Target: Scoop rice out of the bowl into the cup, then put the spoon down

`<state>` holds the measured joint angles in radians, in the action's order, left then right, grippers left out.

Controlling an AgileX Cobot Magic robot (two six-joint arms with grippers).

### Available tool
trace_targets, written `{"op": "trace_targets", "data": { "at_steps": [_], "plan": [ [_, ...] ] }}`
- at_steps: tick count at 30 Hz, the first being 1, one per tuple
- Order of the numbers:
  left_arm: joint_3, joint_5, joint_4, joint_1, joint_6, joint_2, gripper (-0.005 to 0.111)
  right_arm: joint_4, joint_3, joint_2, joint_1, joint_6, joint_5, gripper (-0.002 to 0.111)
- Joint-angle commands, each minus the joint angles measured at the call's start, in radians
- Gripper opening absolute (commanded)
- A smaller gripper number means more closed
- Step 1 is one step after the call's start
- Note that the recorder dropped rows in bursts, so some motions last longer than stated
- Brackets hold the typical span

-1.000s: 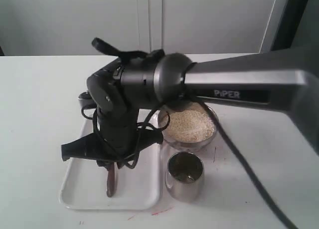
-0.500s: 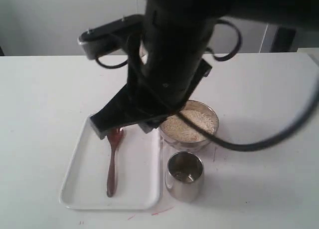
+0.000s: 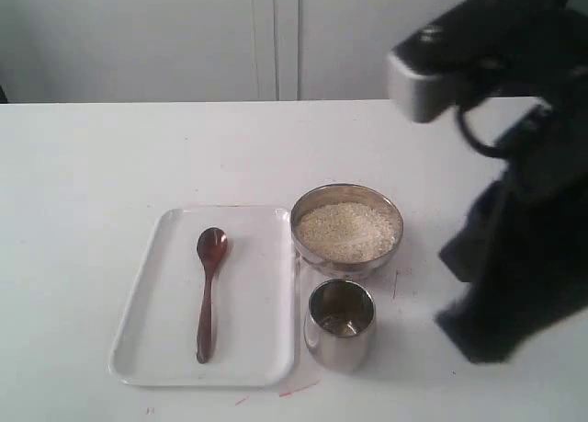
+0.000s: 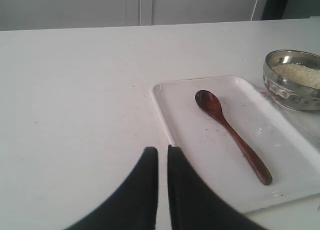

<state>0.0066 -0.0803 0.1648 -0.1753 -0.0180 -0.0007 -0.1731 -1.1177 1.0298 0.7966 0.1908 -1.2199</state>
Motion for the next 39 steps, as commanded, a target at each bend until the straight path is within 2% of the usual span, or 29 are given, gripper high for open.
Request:
{"op": "trace_targets", "data": {
  "at_steps": [1, 6, 10, 19, 28, 30, 33, 39],
  "plan": [
    [-0.007, 0.004, 0.006, -0.009, -0.001, 0.001, 0.014, 0.037, 0.092, -0.202, 0.000, -0.036, -0.001, 0.009],
    [-0.007, 0.004, 0.006, -0.009, -0.001, 0.001, 0.014, 0.160, 0.158, -0.385, 0.000, -0.170, -0.001, 0.009],
    [-0.007, 0.004, 0.006, -0.009, -0.001, 0.001, 0.014, 0.173, 0.201, -0.485, 0.000, -0.170, -0.001, 0.009],
    [-0.007, 0.004, 0.006, -0.009, -0.001, 0.001, 0.014, 0.173, 0.231, -0.520, 0.000, -0.165, 0.060, 0.009],
    [-0.007, 0.004, 0.006, -0.009, -0.001, 0.001, 0.014, 0.157, 0.233, -0.520, 0.000, -0.191, 0.253, 0.009],
    [-0.007, 0.004, 0.006, -0.009, -0.001, 0.001, 0.014, 0.132, 0.249, -0.531, 0.000, -0.191, 0.328, 0.009],
    [-0.007, 0.004, 0.006, -0.009, -0.001, 0.001, 0.014, 0.105, 0.315, -0.552, -0.037, -0.210, 0.536, 0.009],
    [-0.007, 0.004, 0.006, -0.009, -0.001, 0.001, 0.014, 0.184, 0.505, -0.561, -0.244, -0.214, 0.859, 0.009]
  ]
}}
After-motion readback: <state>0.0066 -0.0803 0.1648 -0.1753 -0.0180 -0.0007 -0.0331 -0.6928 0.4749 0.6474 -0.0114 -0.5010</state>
